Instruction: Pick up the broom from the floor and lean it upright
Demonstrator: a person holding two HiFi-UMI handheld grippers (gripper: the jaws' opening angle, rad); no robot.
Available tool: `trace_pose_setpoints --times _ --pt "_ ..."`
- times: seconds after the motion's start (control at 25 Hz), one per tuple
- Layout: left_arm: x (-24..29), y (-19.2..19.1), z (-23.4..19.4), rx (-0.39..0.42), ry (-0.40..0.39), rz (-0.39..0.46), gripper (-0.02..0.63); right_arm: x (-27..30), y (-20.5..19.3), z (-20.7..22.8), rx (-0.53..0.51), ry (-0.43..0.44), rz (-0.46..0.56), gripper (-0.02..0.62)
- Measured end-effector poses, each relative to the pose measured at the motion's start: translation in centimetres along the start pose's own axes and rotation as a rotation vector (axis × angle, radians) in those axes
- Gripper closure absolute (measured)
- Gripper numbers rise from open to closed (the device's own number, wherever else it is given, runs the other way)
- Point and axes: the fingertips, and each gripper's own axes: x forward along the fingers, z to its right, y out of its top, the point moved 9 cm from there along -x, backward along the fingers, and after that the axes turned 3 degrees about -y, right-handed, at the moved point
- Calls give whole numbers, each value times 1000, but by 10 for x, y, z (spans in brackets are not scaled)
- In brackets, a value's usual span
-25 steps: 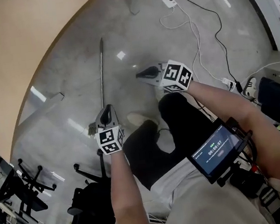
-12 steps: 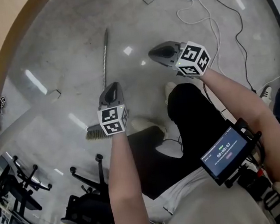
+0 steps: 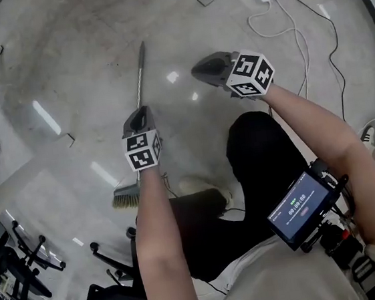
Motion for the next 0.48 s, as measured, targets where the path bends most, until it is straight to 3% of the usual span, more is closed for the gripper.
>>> trace_pose_setpoints --times 0.2,0.48 --pt "32 -25 -24 -6 5 -34 586 27 -13 19 -36 5 1 572" --pt "81 -56 -47 66 75 -218 586 39 -50 53 -35 -47 -1 572"
